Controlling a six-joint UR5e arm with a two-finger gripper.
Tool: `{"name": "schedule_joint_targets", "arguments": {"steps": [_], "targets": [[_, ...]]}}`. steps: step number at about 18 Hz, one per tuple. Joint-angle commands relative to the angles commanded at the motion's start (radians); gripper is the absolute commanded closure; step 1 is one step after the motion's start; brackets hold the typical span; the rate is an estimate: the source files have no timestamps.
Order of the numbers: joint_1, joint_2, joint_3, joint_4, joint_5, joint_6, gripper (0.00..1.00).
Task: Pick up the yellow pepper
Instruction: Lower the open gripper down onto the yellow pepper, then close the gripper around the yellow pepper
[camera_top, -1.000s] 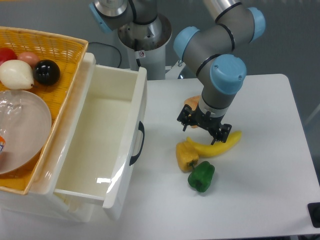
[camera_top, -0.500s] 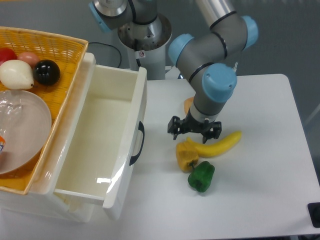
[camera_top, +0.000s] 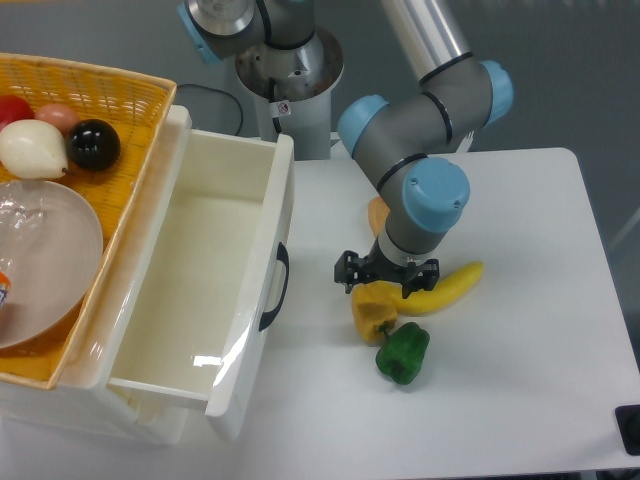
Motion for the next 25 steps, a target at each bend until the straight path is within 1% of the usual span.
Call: {"name": "schedule_joint_targets", "arguments": {"steps": [2,4,6,9,10,13,22,25], "targets": [[0.003,-0.035,-0.002,0.005,0.003,-0.003,0.0],[0.003,-0.046,0.008,0.003,0.0,-0.021,0.0],[-0.003,-0.048,0.009,0.003,-0.002,-0.074,0.0],[-0.017,-0.032,0.018,0.0,-0.006,-0.088,0.0],[-0.023,-0.029,0.031,-0.002,-0.009,-0.092,0.0],[-0.049,-0.031,0.034,0.0,-0.014,-0.137,0.0],[-0.051,-0.029,0.023,0.003,-0.014,-0.135,0.0],[-0.052,-0.039,0.023,0.005,-0.011,-0.131,0.0]]}}
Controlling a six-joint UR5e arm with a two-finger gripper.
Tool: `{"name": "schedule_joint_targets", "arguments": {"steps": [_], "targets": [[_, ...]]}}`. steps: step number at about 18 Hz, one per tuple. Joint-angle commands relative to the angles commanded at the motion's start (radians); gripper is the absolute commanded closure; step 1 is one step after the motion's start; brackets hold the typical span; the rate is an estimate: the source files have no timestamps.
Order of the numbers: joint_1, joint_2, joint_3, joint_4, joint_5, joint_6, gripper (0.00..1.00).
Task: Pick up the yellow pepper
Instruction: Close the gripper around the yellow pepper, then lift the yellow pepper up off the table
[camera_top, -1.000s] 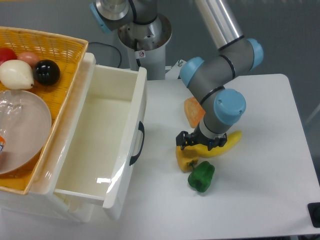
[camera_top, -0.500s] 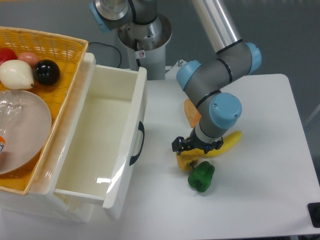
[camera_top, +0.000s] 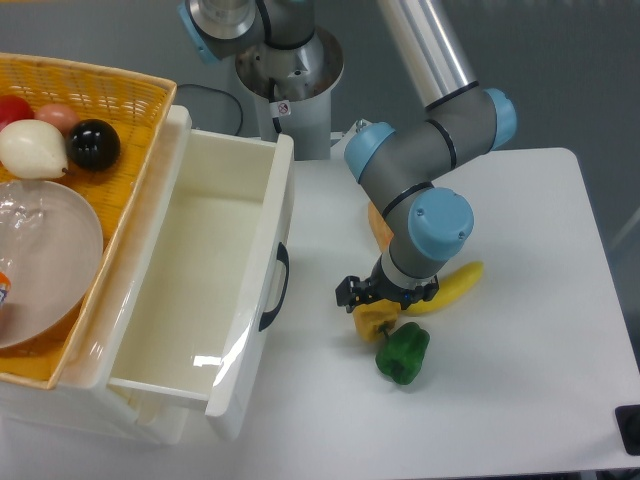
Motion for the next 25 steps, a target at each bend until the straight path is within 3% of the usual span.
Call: {"name": "schedule_joint_targets", "arguments": {"steps": [18,19,21,22,25], "targets": [[0.008,-0.038,0.003,0.026,0.009,0.005,0.0],[0.008,-0.037,0.003,0.026,0.009,0.005,0.05],[0.008,-0.037,0.008,0.025,0.008,-0.005,0.32],[0.006,-0.037,0.008,0.025,0.008,-0.003,0.41],[0.006,-0.034,0.014,0.023,0.006,-0.005,0.53]]}}
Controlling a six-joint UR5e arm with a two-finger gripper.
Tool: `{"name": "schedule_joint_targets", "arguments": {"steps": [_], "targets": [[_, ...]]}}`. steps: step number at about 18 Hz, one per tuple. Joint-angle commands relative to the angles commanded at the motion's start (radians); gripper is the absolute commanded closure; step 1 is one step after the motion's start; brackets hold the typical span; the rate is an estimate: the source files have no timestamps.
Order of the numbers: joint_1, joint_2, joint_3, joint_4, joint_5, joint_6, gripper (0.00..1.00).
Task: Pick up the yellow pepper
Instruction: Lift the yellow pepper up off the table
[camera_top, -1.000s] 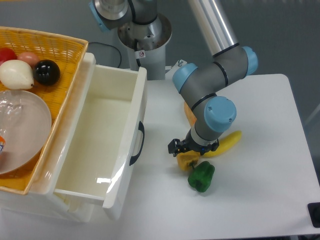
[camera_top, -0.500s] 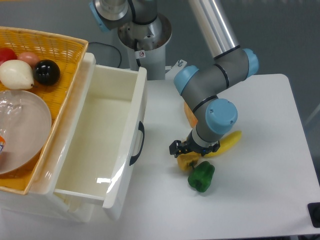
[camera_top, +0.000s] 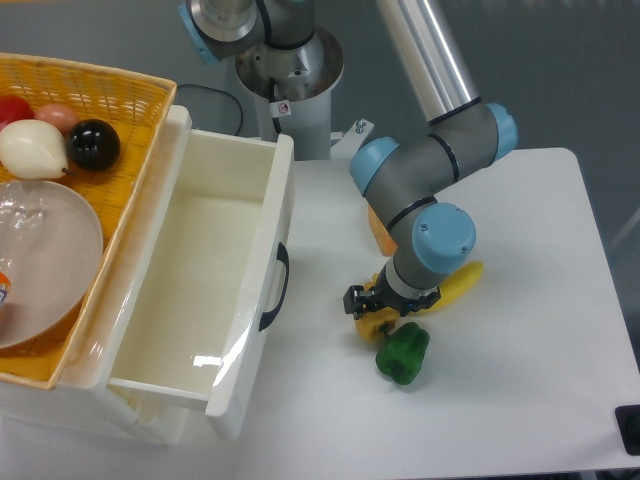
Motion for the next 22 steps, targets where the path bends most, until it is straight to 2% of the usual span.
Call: {"name": "schedule_joint_targets", "arguments": {"steps": [4,7,10,16,22], "targets": [[0.0,0.008,0.0,-0.002,0.005,-0.003,0.75],[0.0,0.015,0.002,-0.003,0.003,-0.002,0.76],[-0.002,0.052,0.043,-0.02,0.003,0.023,0.77],[-0.021,0.112,0.063,-0.023,0.009,0.285,0.77],[-0.012,0.15,0.077,-0.023,0.118,0.622,0.77]]}}
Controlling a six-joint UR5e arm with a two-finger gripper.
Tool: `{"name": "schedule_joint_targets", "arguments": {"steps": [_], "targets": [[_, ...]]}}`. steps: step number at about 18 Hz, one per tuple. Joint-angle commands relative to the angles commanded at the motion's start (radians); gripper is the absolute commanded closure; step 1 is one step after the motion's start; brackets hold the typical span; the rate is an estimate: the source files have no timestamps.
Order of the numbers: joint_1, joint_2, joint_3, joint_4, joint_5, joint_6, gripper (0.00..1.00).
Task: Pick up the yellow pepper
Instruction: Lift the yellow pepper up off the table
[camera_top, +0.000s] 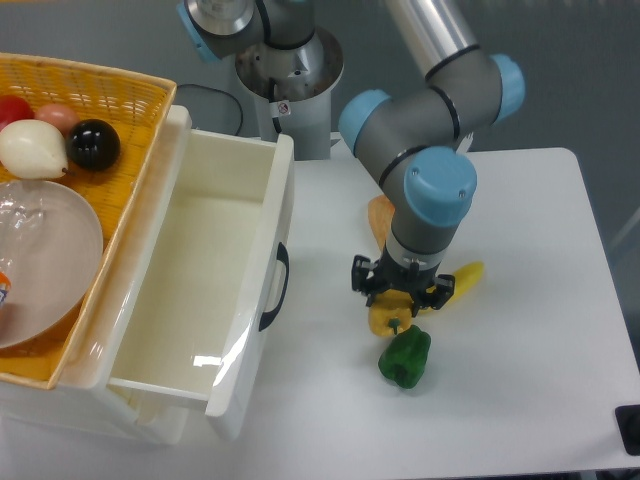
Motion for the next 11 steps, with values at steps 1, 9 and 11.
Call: {"name": "schedule_joint_targets", "arguments": {"steps": [1,9,11], "targets": [[0.0,0.008,0.008,-0.002,-0.001,0.035,0.77],[-0.07,0.023,0.028,0.0,-0.021,0.132,0.77],[-0.087,0.035,0.025,-0.003,-0.02,0.167,0.77]]}}
